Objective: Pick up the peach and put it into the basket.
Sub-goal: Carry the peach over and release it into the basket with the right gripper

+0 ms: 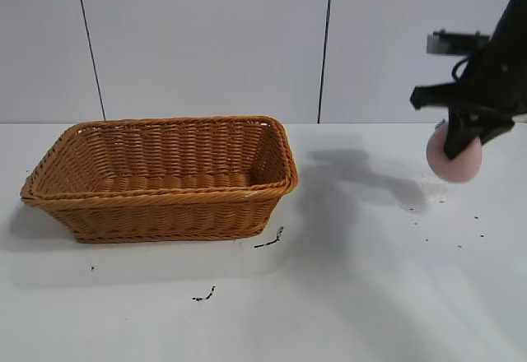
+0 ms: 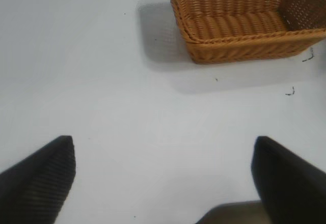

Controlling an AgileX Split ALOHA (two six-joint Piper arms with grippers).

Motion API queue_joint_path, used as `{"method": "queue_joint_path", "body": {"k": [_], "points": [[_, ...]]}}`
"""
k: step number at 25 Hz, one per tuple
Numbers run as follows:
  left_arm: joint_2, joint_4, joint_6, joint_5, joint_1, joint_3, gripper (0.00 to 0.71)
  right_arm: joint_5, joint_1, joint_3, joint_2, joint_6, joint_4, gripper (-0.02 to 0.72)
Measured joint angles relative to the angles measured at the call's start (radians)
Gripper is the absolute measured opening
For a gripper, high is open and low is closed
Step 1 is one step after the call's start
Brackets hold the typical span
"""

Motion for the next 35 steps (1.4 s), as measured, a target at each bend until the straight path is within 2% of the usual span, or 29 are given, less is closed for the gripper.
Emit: {"method": "queue_joint_path", "body": {"k": [7, 14, 18, 21, 23, 26, 27, 29, 30, 31, 32, 35], "points": [[0.0, 0.0, 0.0, 0.0, 0.0, 0.0, 0.692, 0.067, 0.202, -0.269, 0.101, 0.015, -0.008, 0.025], [0.0, 0.0, 0.0, 0.0, 0.0, 0.0, 0.692, 0.08, 0.41, -0.44, 0.262, 0.015, -0.007, 0.025], [0.0, 0.0, 0.0, 0.0, 0.0, 0.0, 0.692, 0.046, 0.487, -0.45, 0.357, 0.013, -0.008, 0.025], [0.0, 0.0, 0.0, 0.0, 0.0, 0.0, 0.692, -0.015, 0.513, -0.45, 0.428, 0.007, -0.02, 0.027], [0.0, 0.0, 0.0, 0.0, 0.0, 0.0, 0.692, -0.028, 0.516, -0.45, 0.467, 0.007, -0.023, 0.052], [0.0, 0.0, 0.0, 0.0, 0.0, 0.0, 0.692, -0.028, 0.516, -0.45, 0.502, 0.007, -0.026, 0.147], [0.0, 0.0, 0.0, 0.0, 0.0, 0.0, 0.692, -0.028, 0.516, -0.45, 0.505, 0.003, -0.026, 0.205], [0.0, 0.0, 0.0, 0.0, 0.0, 0.0, 0.692, -0.029, 0.516, -0.45, 0.503, -0.006, -0.026, 0.367], [0.0, 0.0, 0.0, 0.0, 0.0, 0.0, 0.692, -0.029, 0.516, -0.45, 0.499, -0.008, -0.026, 0.484], [0.0, 0.0, 0.0, 0.0, 0.0, 0.0, 0.692, -0.031, 0.516, -0.45, 0.496, -0.009, -0.026, 0.57], [0.0, 0.0, 0.0, 0.0, 0.0, 0.0, 0.692, -0.031, 0.516, -0.452, 0.494, -0.009, -0.026, 0.621], [0.0, 0.0, 0.0, 0.0, 0.0, 0.0, 0.692, -0.021, 0.516, -0.453, 0.48, -0.011, -0.026, 0.677]]}}
